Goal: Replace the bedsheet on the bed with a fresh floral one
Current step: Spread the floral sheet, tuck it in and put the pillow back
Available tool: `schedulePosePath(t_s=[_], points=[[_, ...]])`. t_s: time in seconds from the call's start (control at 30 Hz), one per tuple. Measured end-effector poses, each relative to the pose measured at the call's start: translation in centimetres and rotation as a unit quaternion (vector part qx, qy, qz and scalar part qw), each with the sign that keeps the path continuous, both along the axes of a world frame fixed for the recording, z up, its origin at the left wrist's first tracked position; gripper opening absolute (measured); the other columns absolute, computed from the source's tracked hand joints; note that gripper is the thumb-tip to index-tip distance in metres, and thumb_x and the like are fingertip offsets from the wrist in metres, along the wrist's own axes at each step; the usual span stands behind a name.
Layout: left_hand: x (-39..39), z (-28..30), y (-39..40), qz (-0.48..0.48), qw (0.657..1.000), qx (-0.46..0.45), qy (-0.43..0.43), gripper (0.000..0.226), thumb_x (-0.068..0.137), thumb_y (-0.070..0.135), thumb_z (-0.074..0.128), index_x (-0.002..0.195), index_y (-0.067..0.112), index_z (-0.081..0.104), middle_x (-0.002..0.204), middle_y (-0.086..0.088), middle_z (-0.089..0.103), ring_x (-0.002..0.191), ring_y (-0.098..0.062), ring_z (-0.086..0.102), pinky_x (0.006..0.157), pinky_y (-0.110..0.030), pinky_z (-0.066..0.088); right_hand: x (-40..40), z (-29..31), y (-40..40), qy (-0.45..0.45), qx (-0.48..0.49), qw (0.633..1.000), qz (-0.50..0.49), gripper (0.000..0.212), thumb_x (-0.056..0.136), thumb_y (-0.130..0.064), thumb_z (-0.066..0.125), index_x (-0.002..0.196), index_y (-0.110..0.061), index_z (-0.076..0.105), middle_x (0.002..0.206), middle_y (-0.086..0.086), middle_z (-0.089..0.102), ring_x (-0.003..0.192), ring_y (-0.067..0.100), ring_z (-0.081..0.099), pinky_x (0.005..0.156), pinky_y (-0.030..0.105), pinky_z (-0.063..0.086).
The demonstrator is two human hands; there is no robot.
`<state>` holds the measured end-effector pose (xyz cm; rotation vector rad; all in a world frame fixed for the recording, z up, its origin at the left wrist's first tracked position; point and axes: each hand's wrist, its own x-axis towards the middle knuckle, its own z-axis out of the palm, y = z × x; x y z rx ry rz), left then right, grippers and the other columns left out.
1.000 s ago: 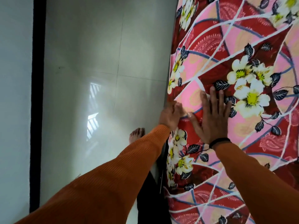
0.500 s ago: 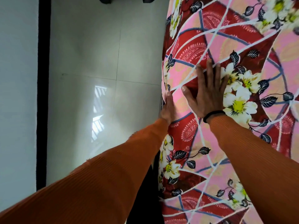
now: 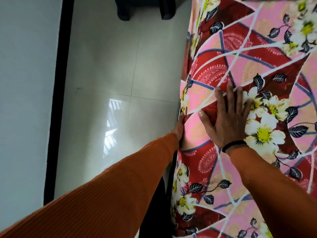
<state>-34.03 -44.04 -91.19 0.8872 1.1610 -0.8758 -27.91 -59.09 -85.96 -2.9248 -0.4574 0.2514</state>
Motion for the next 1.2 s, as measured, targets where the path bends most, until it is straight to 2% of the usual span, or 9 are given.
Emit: schedulePosePath(t_s=[0.2, 0.33, 0.4, 0.57, 0.73, 0.87, 1.0, 1.1, 1.2], points=[[0.9, -1.8, 0.5, -0.126, 0.985, 0.102, 0.054, 0.082, 0.096, 0.075, 0.03, 0.129, 0.008, 0.063, 0.129, -0.015, 0.066, 0.111, -0.033, 0.065, 0.097, -0.044, 0.054, 0.1, -0.1, 0.3, 0.019, -0.013, 1.0, -0.005, 0.088, 0.095, -0.074, 0.038, 0.164, -0.026, 0.01, 0.171, 0.006, -0.003, 0.157, 0.032, -0.008, 0.121, 0.067, 0.004], [3.5, 3.5, 3.9, -0.386, 0.858, 0.321, -0.11, 0.039, 0.106, 0.032, 0.043, 0.109, 0.003, 0.07, 0.113, -0.021, 0.071, 0.107, -0.038, 0.068, 0.082, -0.035, 0.05, 0.8, 0.6, 0.2, 0.038, 0.014, 0.999, -0.004, 0.086, 0.095, -0.068, 0.046, 0.163, -0.022, 0.017, 0.171, 0.007, 0.0, 0.158, 0.031, -0.006, 0.119, 0.069, 0.005], [6.1, 5.4, 5.6, -0.283, 0.826, 0.437, -0.218, 0.029, 0.104, 0.019, 0.049, 0.106, 0.001, 0.072, 0.108, -0.023, 0.072, 0.104, -0.038, 0.067, 0.085, -0.032, 0.039, 2.6, 1.1, 0.4, 0.026, 0.029, 0.999, 0.001, 0.084, 0.096, -0.062, 0.05, 0.161, -0.015, 0.023, 0.171, 0.01, 0.007, 0.158, 0.031, 0.001, 0.119, 0.069, 0.007], [14.0, 4.8, 4.4, -0.199, 0.925, 0.254, -0.2, 0.055, 0.108, 0.049, 0.031, 0.146, 0.017, 0.053, 0.143, -0.017, 0.059, 0.131, -0.035, 0.054, 0.102, -0.03, 0.04, 10.1, 1.2, 1.8, -0.002, 0.035, 0.999, -0.036, 0.081, 0.099, -0.059, 0.046, 0.161, -0.013, 0.022, 0.17, 0.011, 0.011, 0.158, 0.029, 0.003, 0.122, 0.064, 0.006], [15.9, 3.8, 2.8, -0.13, 0.975, 0.146, -0.103, 0.077, 0.101, 0.07, 0.013, 0.157, 0.023, 0.037, 0.151, -0.016, 0.051, 0.135, -0.034, 0.052, 0.114, -0.039, 0.037, 14.8, 0.8, 3.8, 0.028, -0.019, 0.999, -0.012, 0.084, 0.099, -0.065, 0.039, 0.162, -0.016, 0.015, 0.171, 0.009, 0.003, 0.158, 0.029, -0.003, 0.121, 0.065, 0.007], [17.7, 4.4, 2.9, -0.076, 0.987, 0.114, -0.082, 0.103, 0.082, 0.088, 0.008, 0.153, 0.022, 0.044, 0.139, -0.016, 0.061, 0.12, -0.031, 0.064, 0.094, -0.032, 0.051, 15.8, 0.9, 4.7, 0.039, -0.037, 0.998, -0.023, 0.086, 0.097, -0.068, 0.039, 0.163, -0.018, 0.014, 0.171, 0.008, -0.001, 0.158, 0.03, -0.005, 0.121, 0.067, 0.005], [18.5, 3.0, 4.3, -0.065, 0.993, 0.075, -0.06, 0.108, 0.075, 0.097, 0.027, 0.142, 0.019, 0.057, 0.13, -0.013, 0.068, 0.114, -0.03, 0.067, 0.108, -0.043, 0.048, 15.9, 0.7, 4.7, 0.023, -0.022, 0.999, -0.029, 0.085, 0.097, -0.065, 0.04, 0.163, -0.018, 0.015, 0.171, 0.008, 0.0, 0.158, 0.03, -0.005, 0.12, 0.068, 0.005], [18.1, -0.6, 3.8, -0.061, 0.995, 0.033, -0.067, 0.129, 0.042, 0.107, 0.037, 0.136, 0.021, 0.06, 0.114, -0.012, 0.075, 0.099, -0.03, 0.075, 0.099, -0.05, 0.056, 16.0, -0.1, 4.8, 0.006, -0.021, 0.999, -0.034, 0.084, 0.097, -0.063, 0.044, 0.162, -0.018, 0.017, 0.171, 0.008, 0.002, 0.158, 0.031, -0.003, 0.12, 0.068, 0.005], [19.3, 0.2, 4.2, -0.055, 0.996, 0.009, -0.071, 0.123, 0.049, 0.105, 0.038, 0.134, 0.019, 0.063, 0.108, -0.011, 0.077, 0.095, -0.03, 0.076, 0.095, -0.05, 0.058, 16.0, -0.3, 5.1, -0.002, -0.024, 0.999, -0.035, 0.083, 0.098, -0.064, 0.043, 0.162, -0.017, 0.018, 0.171, 0.009, 0.004, 0.158, 0.032, -0.001, 0.12, 0.067, 0.006]])
